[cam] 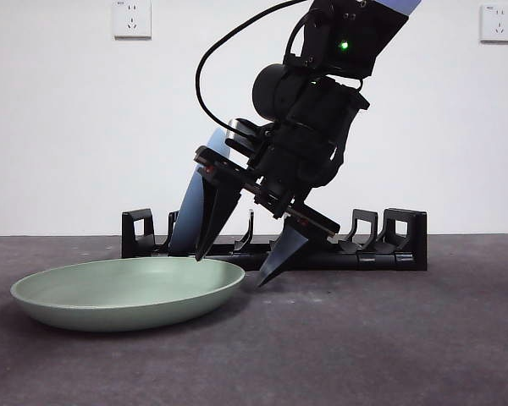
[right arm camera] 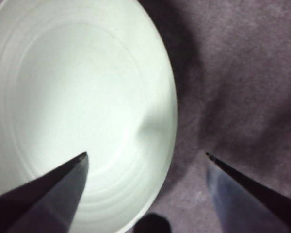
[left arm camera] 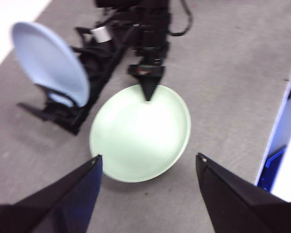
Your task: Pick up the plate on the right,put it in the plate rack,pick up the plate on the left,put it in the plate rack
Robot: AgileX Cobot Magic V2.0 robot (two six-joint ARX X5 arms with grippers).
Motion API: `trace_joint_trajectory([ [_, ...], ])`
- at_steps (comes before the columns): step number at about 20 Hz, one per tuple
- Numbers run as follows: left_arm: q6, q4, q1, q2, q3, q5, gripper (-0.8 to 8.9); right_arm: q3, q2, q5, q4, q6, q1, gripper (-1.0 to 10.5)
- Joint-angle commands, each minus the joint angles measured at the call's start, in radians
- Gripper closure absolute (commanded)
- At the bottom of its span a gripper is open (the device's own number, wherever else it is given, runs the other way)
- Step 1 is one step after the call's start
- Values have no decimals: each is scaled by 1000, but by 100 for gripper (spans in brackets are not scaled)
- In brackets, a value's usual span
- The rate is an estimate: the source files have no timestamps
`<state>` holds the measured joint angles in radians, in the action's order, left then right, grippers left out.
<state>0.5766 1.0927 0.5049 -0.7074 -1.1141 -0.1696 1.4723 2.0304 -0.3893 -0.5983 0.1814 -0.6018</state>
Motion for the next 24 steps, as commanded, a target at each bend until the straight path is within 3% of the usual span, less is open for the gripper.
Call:
trace_joint_trajectory([
  [1, 12, -16, 26, -18, 0, 1, 490, -6, 17, 5, 16, 10, -2, 751],
  [3, 12, -18, 45, -37, 0, 13, 490, -6, 17, 5, 20, 11, -2, 830],
  [15, 16, -18, 199, -144, 0, 64, 490, -13, 63, 9, 26, 28, -8, 829],
  [18, 29, -18, 225, -162, 0, 87, 490, -13, 63, 24, 32, 29, -7, 957],
  [24, 64, -31, 293, -208, 0, 93, 490, -11, -24, 27, -8, 47, -3, 958],
])
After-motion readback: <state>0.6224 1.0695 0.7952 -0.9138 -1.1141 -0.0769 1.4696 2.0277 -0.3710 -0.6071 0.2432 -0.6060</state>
